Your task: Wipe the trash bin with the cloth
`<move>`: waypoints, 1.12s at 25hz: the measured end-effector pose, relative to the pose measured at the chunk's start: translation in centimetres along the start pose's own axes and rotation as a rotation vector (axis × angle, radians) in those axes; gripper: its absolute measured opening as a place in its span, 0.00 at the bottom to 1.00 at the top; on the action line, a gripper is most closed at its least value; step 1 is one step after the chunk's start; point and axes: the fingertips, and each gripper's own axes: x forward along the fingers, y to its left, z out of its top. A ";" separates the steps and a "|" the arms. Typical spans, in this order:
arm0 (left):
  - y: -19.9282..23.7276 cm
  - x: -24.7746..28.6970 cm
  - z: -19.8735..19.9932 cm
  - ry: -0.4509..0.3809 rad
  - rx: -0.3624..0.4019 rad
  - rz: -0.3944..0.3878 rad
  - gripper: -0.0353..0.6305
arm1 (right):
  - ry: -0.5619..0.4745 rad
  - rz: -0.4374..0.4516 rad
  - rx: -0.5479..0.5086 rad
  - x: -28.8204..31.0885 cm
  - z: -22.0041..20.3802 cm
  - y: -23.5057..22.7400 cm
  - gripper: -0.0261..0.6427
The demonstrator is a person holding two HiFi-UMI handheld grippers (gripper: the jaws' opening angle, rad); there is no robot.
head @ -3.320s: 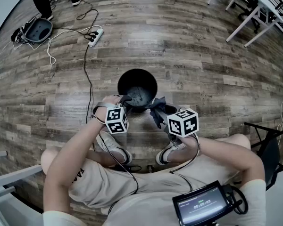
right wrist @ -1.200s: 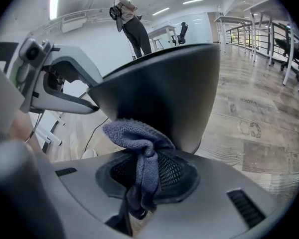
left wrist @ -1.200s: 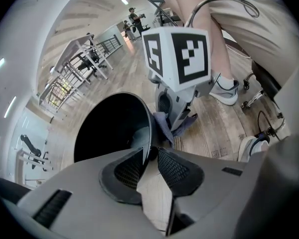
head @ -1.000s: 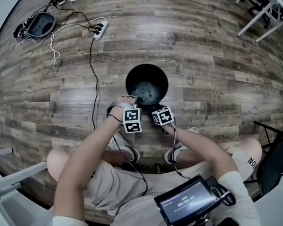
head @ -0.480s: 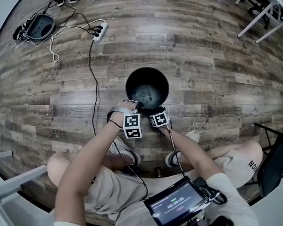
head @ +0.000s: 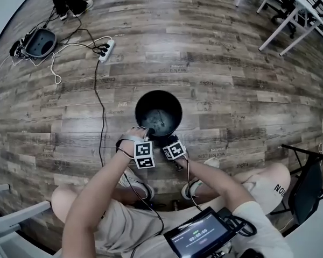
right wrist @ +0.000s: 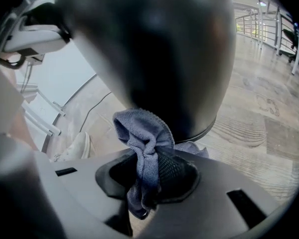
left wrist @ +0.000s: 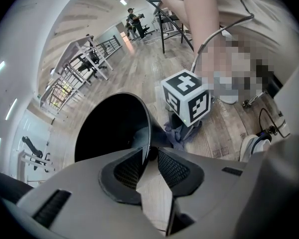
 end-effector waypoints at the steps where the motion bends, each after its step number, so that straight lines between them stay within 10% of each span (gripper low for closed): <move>1: 0.0 0.1 -0.1 0.001 0.001 0.000 0.21 | 0.005 0.011 -0.008 -0.7 -0.1 0.6 0.16; 28: -0.4 0.3 -0.4 0.043 0.010 0.016 0.21 | -0.142 0.120 -0.028 -17.6 6.5 6.5 0.16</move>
